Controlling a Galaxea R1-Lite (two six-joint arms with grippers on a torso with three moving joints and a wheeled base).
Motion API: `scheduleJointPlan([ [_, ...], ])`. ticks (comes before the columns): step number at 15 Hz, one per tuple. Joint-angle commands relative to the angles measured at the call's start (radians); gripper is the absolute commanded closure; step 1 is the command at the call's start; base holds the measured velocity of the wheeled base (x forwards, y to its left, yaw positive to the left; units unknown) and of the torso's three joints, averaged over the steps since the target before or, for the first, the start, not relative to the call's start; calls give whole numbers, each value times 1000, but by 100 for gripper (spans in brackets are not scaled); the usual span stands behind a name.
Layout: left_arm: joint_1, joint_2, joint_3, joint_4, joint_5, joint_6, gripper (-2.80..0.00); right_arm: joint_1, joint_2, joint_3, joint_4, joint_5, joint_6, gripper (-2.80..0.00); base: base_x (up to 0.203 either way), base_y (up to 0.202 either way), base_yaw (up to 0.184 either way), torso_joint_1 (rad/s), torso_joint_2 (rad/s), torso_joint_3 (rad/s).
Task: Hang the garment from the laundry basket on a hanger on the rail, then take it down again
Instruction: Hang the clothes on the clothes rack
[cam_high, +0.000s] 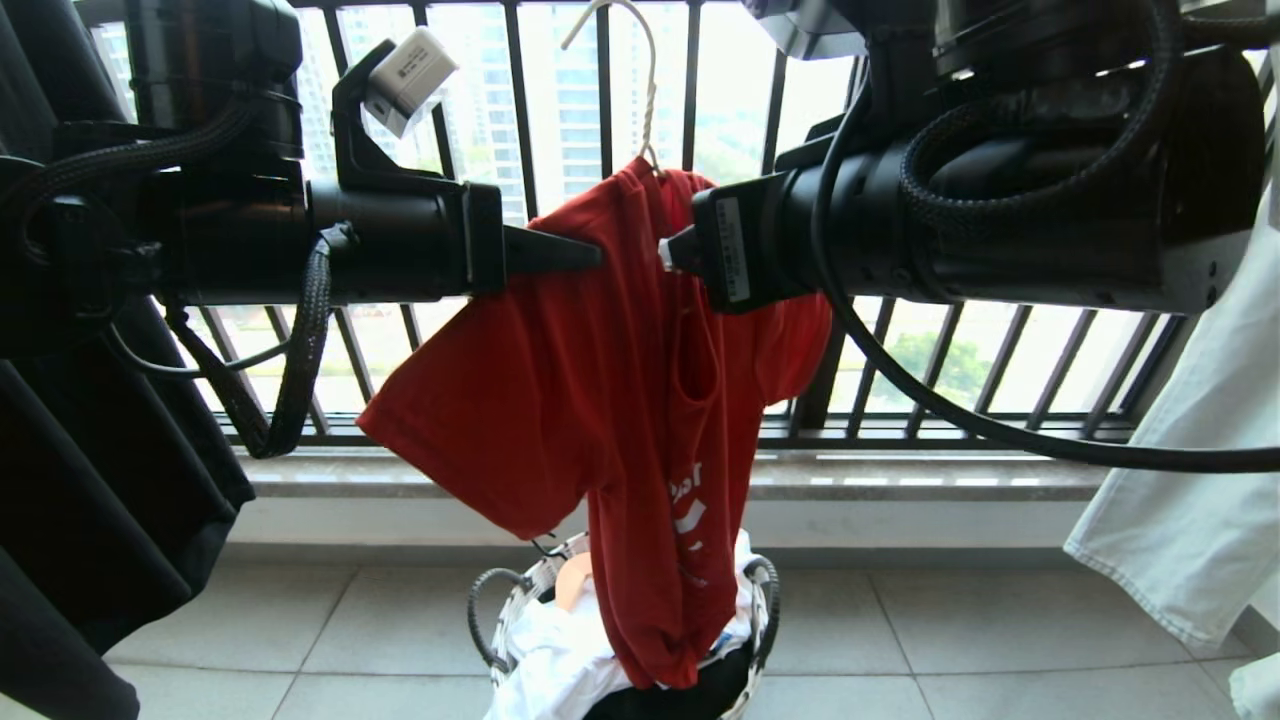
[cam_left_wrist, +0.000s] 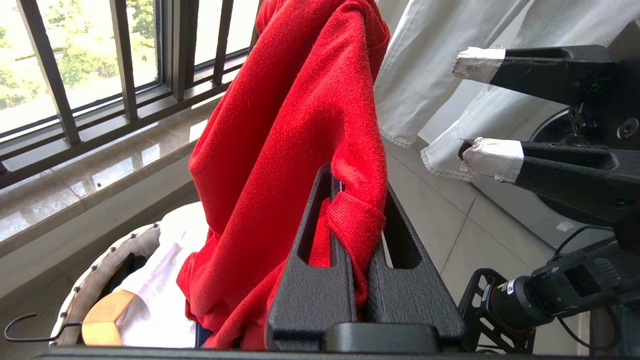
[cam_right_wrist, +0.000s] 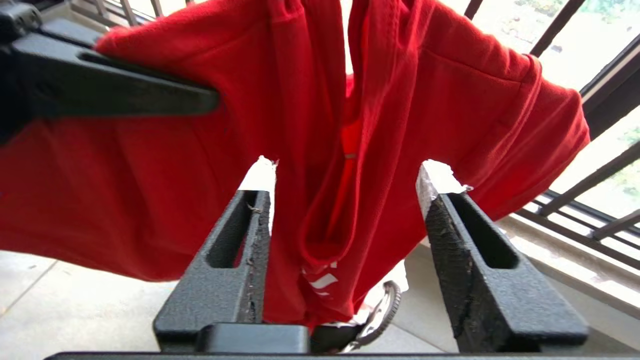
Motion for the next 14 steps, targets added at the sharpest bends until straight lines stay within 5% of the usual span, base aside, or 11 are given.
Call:
scheduleJointPlan([
  [1,2,-14,-3,1,-5,-11,0,-1,-82,81,1,-7,-9,0,0,0,0,0,0,0],
  [11,20,-112,-2,147,-270,-36,0,-38,-249,193,33,46,-316,0,0,0,0,0,0,0],
  [12,35,-112,-2,150,-330,-36,0,-39,-252,192,38,50,-367,-119,0,0,0,0,0,0],
  [13,59,-110,-2,157,-408,-36,0,-38,-249,183,45,53,-430,-280,0,0,0,0,0,0],
  [14,78,-106,-5,164,-474,-37,0,-39,-243,149,71,53,-465,-280,0,0,0,0,0,0],
])
